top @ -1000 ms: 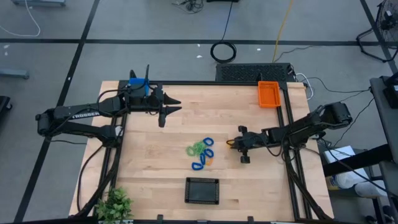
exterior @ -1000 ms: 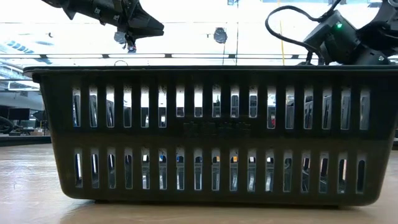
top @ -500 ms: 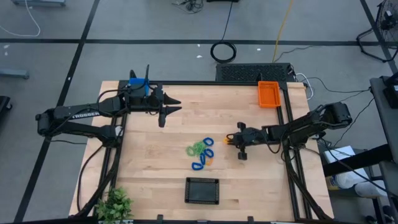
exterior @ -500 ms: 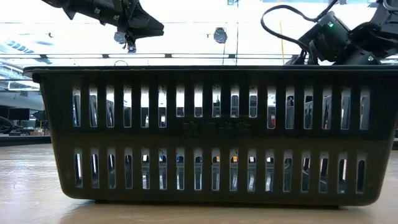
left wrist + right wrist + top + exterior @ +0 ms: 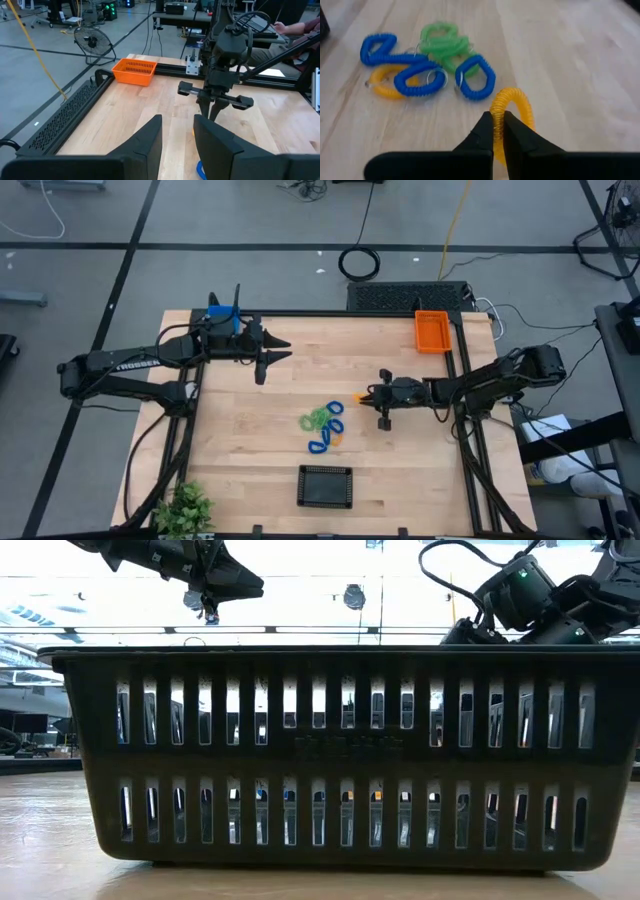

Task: Sort spring keychains into baskets
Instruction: Put the orange spring keychain into the blue basket

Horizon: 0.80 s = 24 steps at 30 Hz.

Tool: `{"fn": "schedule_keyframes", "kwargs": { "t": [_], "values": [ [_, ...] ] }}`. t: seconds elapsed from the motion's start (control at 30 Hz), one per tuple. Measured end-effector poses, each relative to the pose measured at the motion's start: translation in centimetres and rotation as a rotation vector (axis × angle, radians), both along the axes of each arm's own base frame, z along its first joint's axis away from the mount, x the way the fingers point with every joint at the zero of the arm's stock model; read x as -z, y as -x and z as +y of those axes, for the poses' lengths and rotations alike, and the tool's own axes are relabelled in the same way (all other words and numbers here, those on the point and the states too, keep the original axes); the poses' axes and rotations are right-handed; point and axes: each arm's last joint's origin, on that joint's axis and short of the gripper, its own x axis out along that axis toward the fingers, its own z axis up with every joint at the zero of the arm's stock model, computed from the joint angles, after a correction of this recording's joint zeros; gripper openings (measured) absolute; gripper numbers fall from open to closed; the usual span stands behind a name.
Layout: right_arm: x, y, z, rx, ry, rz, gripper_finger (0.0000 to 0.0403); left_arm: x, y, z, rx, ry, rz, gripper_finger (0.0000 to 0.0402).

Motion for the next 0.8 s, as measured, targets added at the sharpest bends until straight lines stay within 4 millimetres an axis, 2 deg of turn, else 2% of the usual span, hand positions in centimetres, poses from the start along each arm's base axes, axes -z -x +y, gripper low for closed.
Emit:
{"fn": "schedule_keyframes", "kwargs": {
  "t": [0.57,0.8],
  "values": [
    [-2.4,-0.9,-1.9,0.067,0.026,-0.268,0.0004,0.0,0.0,0.0,-0.001,0.005,-0.001,0.0118],
    [-4.2,-1.3,-2.8,-0.022,-0.032,-0.44,0.0004,-0.3,-0.1,0.0,-0.001,-0.007,-0.033,0.0118]
  ]
}}
